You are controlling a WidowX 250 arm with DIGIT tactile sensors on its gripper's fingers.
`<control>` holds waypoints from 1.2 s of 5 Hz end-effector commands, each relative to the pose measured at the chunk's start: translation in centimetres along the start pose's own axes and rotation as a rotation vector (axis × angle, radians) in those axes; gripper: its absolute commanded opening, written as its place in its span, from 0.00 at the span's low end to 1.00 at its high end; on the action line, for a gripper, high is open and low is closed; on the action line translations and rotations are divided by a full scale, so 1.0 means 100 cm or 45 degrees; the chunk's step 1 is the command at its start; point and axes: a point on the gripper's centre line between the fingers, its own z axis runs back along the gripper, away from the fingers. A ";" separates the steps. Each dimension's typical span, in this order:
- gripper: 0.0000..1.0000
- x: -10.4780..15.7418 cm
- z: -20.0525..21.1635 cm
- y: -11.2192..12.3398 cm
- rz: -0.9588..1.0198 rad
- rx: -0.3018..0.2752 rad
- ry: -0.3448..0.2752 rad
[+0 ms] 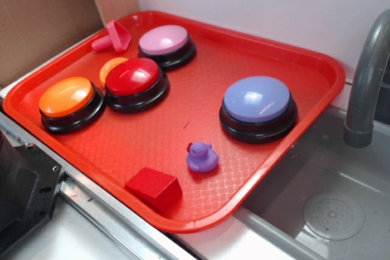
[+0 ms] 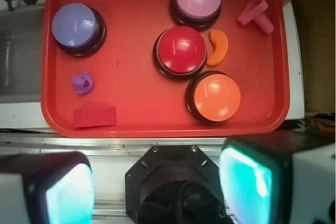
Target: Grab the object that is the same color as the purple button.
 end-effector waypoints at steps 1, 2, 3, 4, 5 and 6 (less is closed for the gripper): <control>1.00 0.000 0.000 0.000 0.000 0.000 0.000; 1.00 0.022 -0.022 -0.013 -0.181 -0.059 -0.011; 1.00 0.042 -0.050 -0.035 -0.277 -0.044 -0.101; 1.00 0.054 -0.088 -0.065 -0.341 -0.016 -0.118; 1.00 0.061 -0.132 -0.093 -0.362 -0.031 -0.158; 1.00 0.061 -0.164 -0.111 -0.375 -0.147 -0.185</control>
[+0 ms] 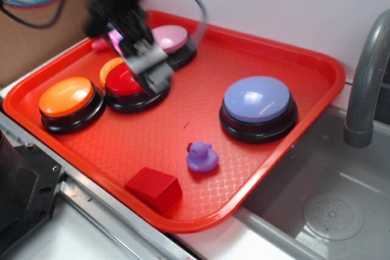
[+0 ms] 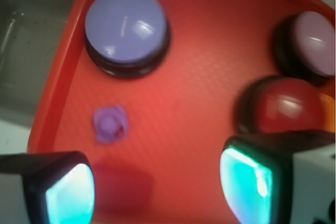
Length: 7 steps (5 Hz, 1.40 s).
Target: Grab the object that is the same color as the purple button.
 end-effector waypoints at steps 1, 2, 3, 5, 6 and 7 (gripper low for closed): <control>1.00 0.011 -0.056 -0.030 -0.035 -0.092 -0.068; 1.00 0.013 -0.081 -0.031 -0.039 -0.072 -0.012; 1.00 0.011 -0.088 -0.032 -0.009 -0.043 0.017; 0.00 0.008 -0.081 -0.027 0.011 -0.054 0.010; 0.00 0.010 -0.070 -0.019 0.026 -0.047 0.011; 0.00 0.021 -0.049 -0.008 0.059 0.001 -0.010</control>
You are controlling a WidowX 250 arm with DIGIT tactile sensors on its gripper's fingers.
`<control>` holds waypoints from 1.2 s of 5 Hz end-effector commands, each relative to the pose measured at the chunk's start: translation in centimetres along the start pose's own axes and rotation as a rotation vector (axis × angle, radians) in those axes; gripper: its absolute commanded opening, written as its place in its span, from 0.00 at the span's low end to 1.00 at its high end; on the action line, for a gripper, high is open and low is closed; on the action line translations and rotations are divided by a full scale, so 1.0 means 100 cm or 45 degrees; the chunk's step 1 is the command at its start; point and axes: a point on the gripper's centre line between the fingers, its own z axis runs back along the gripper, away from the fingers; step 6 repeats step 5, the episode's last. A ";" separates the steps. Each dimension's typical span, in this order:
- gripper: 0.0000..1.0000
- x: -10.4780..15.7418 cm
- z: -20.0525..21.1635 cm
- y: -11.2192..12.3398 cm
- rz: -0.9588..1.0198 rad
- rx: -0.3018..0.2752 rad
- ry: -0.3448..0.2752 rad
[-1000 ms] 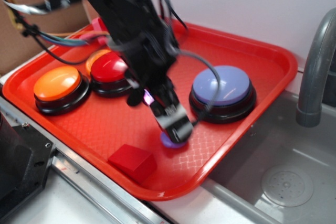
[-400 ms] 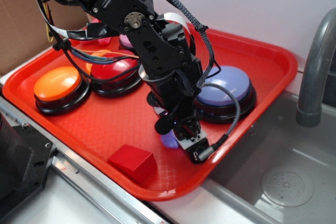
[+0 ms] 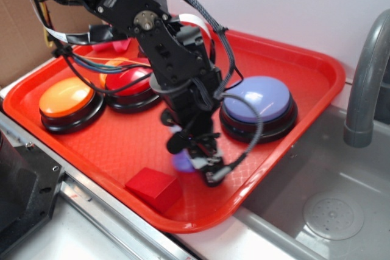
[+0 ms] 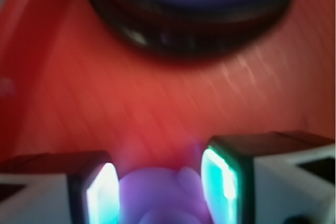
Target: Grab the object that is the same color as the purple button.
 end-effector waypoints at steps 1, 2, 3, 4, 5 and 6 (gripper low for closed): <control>0.00 0.032 0.068 0.027 0.078 0.025 -0.085; 0.00 0.035 0.105 0.061 0.231 0.038 -0.152; 0.00 0.031 0.122 0.091 0.337 0.063 -0.123; 0.00 0.026 0.133 0.108 0.437 0.140 -0.139; 0.00 0.027 0.136 0.108 0.408 0.140 0.012; 0.00 0.027 0.136 0.108 0.408 0.140 0.012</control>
